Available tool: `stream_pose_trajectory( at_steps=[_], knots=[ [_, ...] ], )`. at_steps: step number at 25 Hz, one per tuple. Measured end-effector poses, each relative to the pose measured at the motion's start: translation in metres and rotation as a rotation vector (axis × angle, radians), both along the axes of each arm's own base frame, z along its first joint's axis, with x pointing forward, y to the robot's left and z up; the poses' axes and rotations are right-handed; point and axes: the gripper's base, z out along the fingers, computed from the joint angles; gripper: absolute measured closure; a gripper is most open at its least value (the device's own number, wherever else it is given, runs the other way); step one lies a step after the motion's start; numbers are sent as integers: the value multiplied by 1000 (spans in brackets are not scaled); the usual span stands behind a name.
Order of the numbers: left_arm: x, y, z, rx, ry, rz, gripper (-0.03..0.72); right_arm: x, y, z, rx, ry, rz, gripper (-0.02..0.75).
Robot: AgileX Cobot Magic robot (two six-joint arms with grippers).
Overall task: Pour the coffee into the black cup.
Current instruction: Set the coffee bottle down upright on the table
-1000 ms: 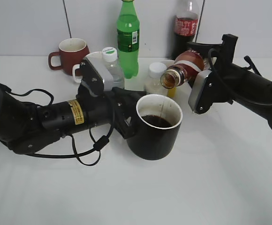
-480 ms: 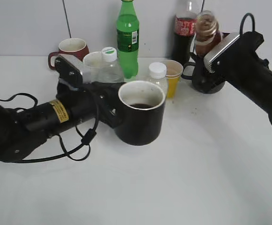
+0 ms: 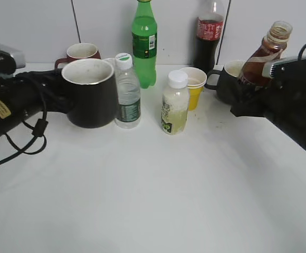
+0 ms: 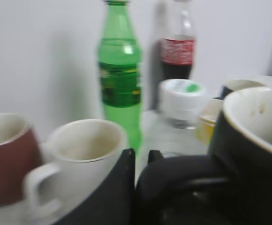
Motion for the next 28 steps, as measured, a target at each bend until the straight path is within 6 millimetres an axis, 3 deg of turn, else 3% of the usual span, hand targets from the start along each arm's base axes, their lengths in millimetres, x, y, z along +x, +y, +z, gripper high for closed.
stream_pose_trajectory(
  at_steps=[3,7,14,28],
  knots=[
    [8,23,0,-12,8,128,637,-10,-3,-8,57,62,-11,233],
    [14,36,-1,24,-19,257,637,-11,-5,-24,48,115,-30,233],
    [23,49,-35,70,66,415,637,-13,-10,-58,-36,209,-81,233],
    [59,45,-84,74,104,463,638,-8,-10,-56,-31,189,-94,233]
  ],
)
